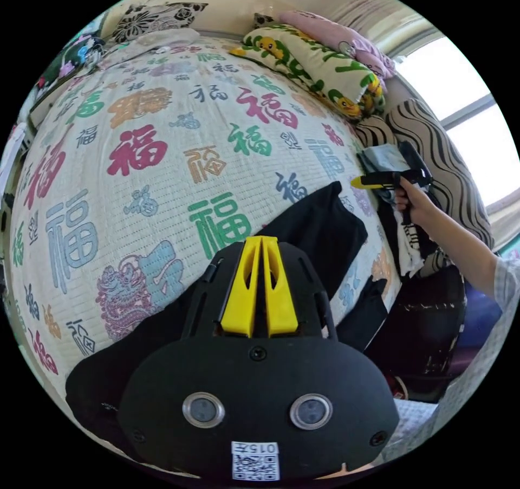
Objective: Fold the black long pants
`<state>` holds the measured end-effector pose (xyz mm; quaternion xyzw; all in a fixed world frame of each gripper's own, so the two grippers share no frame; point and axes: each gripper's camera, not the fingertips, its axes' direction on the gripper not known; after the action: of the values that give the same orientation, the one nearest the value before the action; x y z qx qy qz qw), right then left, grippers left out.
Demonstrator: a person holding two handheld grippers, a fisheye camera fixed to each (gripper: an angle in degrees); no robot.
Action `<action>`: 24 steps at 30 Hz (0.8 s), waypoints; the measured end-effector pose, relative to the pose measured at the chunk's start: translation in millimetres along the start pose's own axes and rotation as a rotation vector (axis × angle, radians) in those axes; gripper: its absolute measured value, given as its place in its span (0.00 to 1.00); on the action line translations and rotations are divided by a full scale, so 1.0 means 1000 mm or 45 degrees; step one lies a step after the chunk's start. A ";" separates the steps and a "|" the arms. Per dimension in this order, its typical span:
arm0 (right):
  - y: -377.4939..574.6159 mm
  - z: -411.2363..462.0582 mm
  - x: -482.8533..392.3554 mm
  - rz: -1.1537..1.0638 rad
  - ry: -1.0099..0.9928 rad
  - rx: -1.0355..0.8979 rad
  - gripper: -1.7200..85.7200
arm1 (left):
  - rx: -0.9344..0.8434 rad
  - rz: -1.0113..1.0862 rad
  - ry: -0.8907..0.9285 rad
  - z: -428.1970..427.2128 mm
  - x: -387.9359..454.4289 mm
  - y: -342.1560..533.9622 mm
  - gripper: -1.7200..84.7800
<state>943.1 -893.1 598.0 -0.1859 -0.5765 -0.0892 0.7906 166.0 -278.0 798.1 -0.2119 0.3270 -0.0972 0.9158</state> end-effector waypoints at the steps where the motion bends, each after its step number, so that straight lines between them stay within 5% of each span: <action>1: 0.009 -0.007 0.004 -0.018 -0.029 0.003 0.11 | -0.017 0.033 0.023 0.002 0.005 0.002 0.06; 7: 0.063 0.017 0.020 -0.107 0.011 -0.271 0.12 | -0.292 0.111 0.095 0.040 0.017 0.016 0.10; 12: 0.065 0.052 0.019 -0.147 0.023 -0.436 0.03 | -0.412 0.093 0.147 0.072 0.034 0.039 0.09; 21: 0.088 0.002 0.056 0.004 0.040 -0.318 0.04 | -0.285 -0.010 0.220 0.085 0.052 0.047 0.05; 24: 0.111 -0.034 0.073 0.160 -0.101 -0.046 0.07 | -0.038 0.005 0.375 0.045 0.051 0.057 0.04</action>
<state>1035.8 -800.2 636.7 -0.2392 -0.5930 -0.0423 0.7677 235.8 -228.6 775.3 -0.2084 0.4599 -0.1205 0.8547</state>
